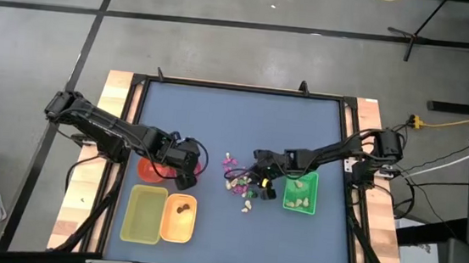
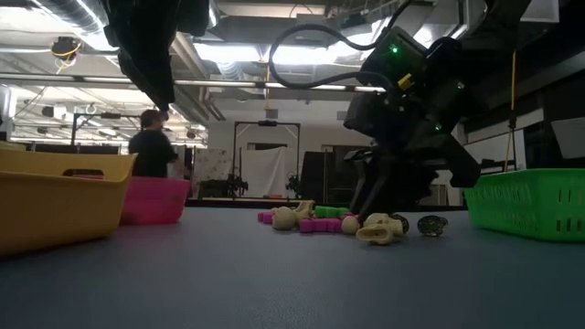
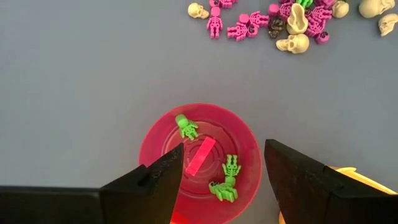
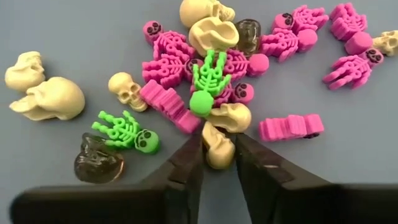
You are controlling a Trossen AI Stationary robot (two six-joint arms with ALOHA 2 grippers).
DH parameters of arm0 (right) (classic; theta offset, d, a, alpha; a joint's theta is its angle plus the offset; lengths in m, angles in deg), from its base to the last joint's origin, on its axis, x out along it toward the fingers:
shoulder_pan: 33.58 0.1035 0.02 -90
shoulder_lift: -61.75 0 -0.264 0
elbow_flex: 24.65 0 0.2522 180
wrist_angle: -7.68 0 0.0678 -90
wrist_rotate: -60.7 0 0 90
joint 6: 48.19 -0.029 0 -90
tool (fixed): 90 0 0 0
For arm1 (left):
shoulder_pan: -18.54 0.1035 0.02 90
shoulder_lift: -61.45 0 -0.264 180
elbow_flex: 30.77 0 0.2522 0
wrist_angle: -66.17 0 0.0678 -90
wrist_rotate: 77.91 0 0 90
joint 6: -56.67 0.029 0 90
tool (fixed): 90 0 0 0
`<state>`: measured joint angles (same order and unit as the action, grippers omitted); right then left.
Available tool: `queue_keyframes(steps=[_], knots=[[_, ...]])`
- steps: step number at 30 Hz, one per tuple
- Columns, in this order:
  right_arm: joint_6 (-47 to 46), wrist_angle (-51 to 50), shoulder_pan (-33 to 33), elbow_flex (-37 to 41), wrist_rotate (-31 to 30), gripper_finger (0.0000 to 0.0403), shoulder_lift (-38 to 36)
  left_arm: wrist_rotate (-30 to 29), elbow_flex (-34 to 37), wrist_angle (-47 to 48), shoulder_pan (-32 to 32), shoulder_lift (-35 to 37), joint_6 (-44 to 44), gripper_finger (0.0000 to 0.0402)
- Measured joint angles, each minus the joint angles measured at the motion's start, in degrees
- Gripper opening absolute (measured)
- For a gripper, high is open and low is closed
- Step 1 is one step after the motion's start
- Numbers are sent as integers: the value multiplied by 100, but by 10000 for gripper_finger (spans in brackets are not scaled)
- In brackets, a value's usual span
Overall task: Sort Halloween decoration
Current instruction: Put the white skull toy into the orange bowl
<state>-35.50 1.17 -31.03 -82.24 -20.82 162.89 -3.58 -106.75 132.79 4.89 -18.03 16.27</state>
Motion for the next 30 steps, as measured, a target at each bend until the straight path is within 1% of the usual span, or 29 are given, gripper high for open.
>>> queue_keyframes(steps=[4,8,18,21,26,30], knots=[[1,1,0,0,1,67,0,1,0,-4,2,0,0,208],[1,2,0,-2,-8,55,0,0,0,-4,2,0,0,208],[2,-70,0,-7,-39,59,-42,1,0,-4,2,0,0,208],[4,-360,-1,-95,-86,59,-108,1,0,-7,2,0,0,208],[4,-972,-2,-458,-82,60,-125,1,0,-37,2,0,0,208],[9,-1191,2,-674,-58,60,-125,2,0,-142,2,0,0,208]])
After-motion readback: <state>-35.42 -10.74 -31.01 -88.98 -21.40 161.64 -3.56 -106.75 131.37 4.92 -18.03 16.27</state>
